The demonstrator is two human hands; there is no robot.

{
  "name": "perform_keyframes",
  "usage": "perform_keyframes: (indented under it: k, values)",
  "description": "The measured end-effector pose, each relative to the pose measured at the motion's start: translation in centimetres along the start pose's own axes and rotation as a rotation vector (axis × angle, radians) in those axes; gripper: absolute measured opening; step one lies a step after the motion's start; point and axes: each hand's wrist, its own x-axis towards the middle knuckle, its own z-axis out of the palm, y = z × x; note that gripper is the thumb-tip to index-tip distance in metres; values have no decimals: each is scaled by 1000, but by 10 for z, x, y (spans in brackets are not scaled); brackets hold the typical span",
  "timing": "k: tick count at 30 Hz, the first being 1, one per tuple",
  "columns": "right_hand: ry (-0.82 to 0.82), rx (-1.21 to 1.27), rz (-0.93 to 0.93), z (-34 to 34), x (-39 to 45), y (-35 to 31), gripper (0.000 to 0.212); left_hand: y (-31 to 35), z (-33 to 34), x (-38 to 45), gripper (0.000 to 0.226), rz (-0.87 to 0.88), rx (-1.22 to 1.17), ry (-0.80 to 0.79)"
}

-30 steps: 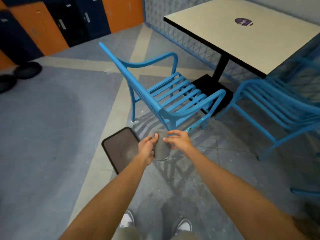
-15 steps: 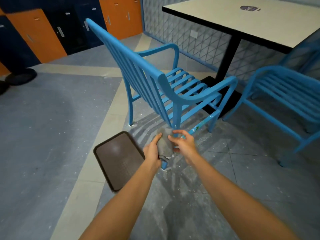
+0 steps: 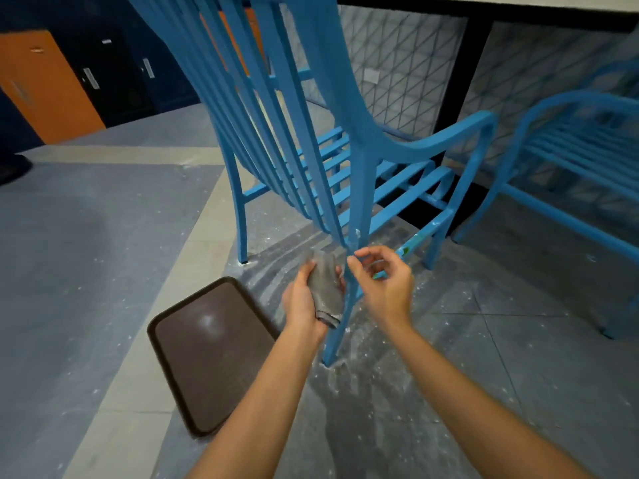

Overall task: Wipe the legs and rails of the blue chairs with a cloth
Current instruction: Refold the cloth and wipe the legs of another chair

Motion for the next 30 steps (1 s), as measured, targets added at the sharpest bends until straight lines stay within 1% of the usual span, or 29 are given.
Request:
perform_keyframes:
  k: [2, 5, 7, 9, 11, 12, 15, 17, 20, 22, 26, 30]
  values:
    - [66, 47, -96, 0, 8, 5, 9, -1, 0, 6, 47, 60, 11, 3]
    - [129, 108, -235, 1, 24, 6, 6, -1, 7, 16, 48, 169, 19, -49]
    - [158, 149, -290, 4, 32, 9, 4, -5, 11, 24, 47, 252, 47, -94]
    - [195, 194, -320, 7, 39, 11, 2, -8, 16, 26, 51, 266, 39, -162]
    - [224, 232, -352, 9, 43, 14, 6, -13, 17, 28, 51, 290, 32, -188]
    - [229, 254, -359, 11, 45, 16, 8, -16, 18, 29, 44, 337, 47, -172]
    - [215, 303, -337, 16, 47, 21, 12, -22, 19, 32, 8, 559, 97, -95]
    - [187, 307, -334, 18, 45, 24, 13, -24, 19, 32, 3, 686, 110, -103]
    - [181, 309, -338, 21, 37, 29, 14, -29, 19, 33, 15, 907, 154, -133]
    - [194, 318, -326, 21, 33, 32, 15, -34, 23, 32, 17, 1009, 199, -160]
    - [160, 344, -276, 17, 31, 32, 15, -46, 31, 34, 25, 1154, 302, -250]
    - [128, 352, -239, 12, 32, 30, 20, -59, 36, 43, 34, 1218, 370, -305]
